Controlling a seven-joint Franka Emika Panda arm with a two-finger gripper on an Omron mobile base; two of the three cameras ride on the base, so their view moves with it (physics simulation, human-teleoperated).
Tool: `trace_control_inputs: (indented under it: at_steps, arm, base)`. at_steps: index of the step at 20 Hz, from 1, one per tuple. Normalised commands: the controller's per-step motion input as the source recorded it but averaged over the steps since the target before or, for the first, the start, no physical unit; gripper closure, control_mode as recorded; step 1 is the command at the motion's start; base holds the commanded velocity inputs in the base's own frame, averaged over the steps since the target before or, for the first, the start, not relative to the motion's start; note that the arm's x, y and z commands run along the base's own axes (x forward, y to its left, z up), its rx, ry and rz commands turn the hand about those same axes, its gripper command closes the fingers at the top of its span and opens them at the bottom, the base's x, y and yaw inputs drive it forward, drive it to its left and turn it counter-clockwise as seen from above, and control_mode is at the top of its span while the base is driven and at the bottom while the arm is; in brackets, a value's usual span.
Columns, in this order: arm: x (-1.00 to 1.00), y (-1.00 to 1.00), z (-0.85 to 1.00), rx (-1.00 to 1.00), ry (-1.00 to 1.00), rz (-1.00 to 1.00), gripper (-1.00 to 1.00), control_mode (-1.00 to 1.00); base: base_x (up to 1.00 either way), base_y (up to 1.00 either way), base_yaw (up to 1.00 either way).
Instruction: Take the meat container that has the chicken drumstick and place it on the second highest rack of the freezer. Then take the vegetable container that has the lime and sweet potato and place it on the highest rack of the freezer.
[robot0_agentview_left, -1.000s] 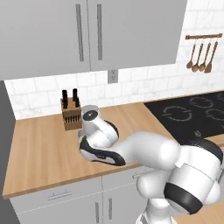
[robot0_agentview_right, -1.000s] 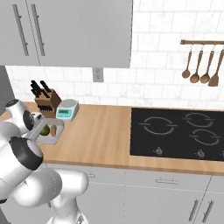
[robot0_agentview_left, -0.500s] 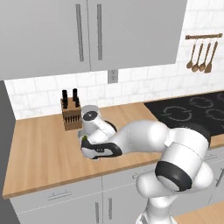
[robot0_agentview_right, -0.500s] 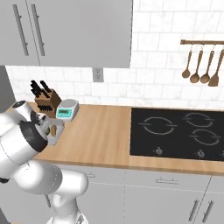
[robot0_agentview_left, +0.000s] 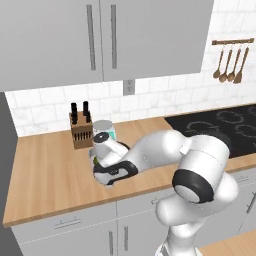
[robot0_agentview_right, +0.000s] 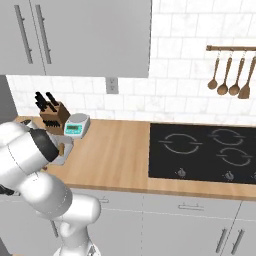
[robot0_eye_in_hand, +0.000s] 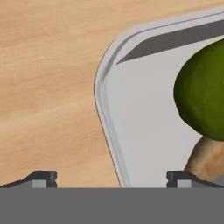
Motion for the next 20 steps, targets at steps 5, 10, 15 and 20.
trace_control_inputs:
  at_steps: [5,10,15,20]
  arm:
    - [0.06,0.00,-0.28,-0.01,0.00,0.00,-1.00,-1.00]
    - [0.11,0.00,-0.08,0.00,0.02,0.00,-1.00,-1.00]
    - [0.13,0.00,-0.09,0.00,0.04,0.00,1.00,-1.00]
    - [0.10,0.00,-0.01,0.00,0.00,0.00,1.00,-1.00]
  base:
    - [0.00,0.00,0.00]
    - [0.00,0.00,0.00]
    - [0.00,0.00,0.00]
    - [0.00,0.00,0.00]
